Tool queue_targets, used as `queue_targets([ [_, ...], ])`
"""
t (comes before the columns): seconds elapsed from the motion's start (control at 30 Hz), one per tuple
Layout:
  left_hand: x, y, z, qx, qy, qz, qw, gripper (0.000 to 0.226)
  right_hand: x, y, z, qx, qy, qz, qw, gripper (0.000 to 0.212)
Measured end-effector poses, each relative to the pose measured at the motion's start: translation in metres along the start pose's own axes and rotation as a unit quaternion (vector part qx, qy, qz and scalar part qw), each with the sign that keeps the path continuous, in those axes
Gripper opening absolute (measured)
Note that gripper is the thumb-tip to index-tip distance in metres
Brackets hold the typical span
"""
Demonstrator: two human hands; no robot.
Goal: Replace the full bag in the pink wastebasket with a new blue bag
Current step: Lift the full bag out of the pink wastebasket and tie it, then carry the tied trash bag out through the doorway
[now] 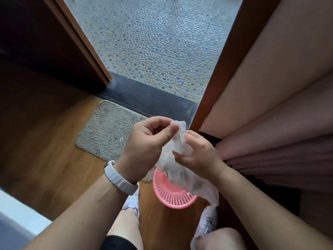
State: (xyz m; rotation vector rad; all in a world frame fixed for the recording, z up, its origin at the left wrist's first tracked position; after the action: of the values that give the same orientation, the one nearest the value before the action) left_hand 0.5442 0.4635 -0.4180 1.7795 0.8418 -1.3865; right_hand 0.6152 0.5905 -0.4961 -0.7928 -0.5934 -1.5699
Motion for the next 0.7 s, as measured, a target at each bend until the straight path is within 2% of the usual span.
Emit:
queue_targets([
  [0.2, -0.110, 0.031, 0.044, -0.093, 0.004, -0.053, 0.994, 0.012, 0.115, -0.037, 0.033, 0.048, 0.034, 0.053, 0.997, 0.040],
  [0.3, -0.160, 0.043, 0.085, -0.131, 0.000, -0.082, 0.988, 0.015, 0.177, -0.064, 0.032, 0.061, 0.035, 0.080, 0.994, 0.039],
  [0.4, -0.200, 0.052, 0.135, -0.161, 0.004, -0.100, 0.982, 0.018, 0.235, -0.092, 0.017, 0.068, 0.045, 0.107, 0.991, 0.040],
  [0.6, -0.262, 0.066, 0.252, -0.206, 0.024, -0.129, 0.970, 0.009, 0.342, -0.151, -0.035, 0.086, 0.056, 0.143, 0.984, 0.055],
  [0.7, -0.293, 0.072, 0.317, -0.236, 0.041, -0.145, 0.960, 0.010, 0.396, -0.180, -0.070, 0.118, 0.055, 0.167, 0.977, 0.059],
])
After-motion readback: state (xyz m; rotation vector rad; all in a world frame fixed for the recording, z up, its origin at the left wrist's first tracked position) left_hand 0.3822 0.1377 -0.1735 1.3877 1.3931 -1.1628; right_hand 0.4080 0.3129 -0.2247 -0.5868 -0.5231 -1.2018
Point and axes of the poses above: each hand's wrist, its own y-axis away from the middle knuckle, its own z-axis out of the back of the hand, x = y × z, the point moved 4 cm from there along -y, towards the middle knuckle, and after that the axes turned 2 degrees about y, right-handed, at the moved point
